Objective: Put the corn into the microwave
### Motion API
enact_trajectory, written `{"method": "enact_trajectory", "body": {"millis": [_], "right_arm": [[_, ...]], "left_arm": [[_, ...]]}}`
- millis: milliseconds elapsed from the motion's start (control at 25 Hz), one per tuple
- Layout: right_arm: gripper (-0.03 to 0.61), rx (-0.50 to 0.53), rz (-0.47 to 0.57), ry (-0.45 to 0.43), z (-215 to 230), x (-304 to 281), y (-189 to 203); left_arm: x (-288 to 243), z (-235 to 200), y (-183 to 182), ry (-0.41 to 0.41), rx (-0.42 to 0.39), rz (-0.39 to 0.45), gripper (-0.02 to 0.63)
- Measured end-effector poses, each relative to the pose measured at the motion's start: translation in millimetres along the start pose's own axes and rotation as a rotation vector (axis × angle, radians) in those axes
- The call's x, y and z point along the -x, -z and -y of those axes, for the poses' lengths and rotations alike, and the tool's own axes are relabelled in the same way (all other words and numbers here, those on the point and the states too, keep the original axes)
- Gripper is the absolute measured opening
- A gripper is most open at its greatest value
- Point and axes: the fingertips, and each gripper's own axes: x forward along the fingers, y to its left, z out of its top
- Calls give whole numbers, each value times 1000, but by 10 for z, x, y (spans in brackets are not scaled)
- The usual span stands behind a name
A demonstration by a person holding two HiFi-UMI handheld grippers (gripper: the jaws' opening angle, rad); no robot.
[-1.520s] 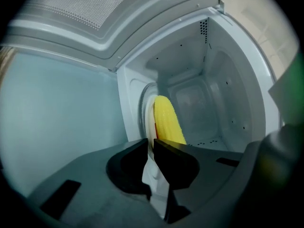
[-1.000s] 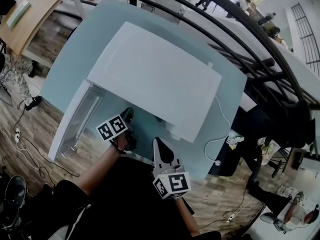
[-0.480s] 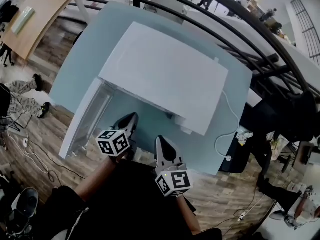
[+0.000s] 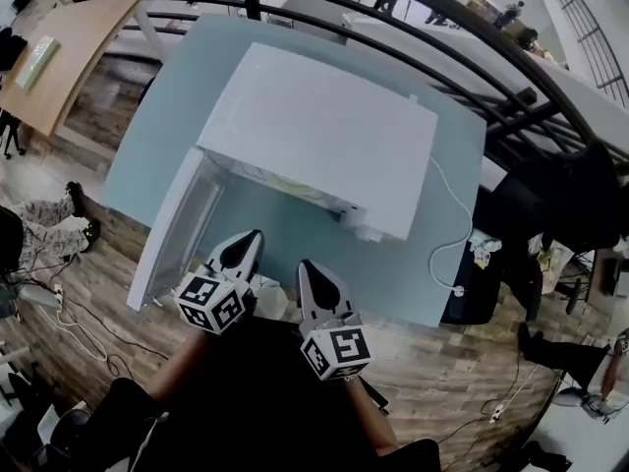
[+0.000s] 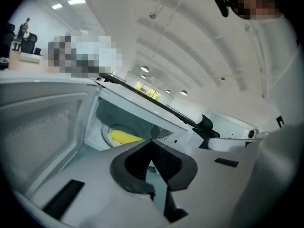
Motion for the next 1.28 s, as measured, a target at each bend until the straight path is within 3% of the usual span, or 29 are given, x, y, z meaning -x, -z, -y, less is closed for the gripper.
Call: {"method": "enact_trajectory", "body": {"millis": [320, 760, 1000, 1280], "right_arm": [[8, 16, 68, 31, -145, 148, -75], [8, 60, 239, 106, -210, 480, -422], [8, 105, 353, 139, -310, 662, -595], [8, 105, 349, 127, -386, 668, -552]], "left_arm": [[418, 258, -248, 59, -136, 78, 2], [796, 383, -611, 35, -244, 214, 2], [887, 400, -688, 39, -236, 251, 2], [927, 412, -639, 51, -241, 241, 2]]}}
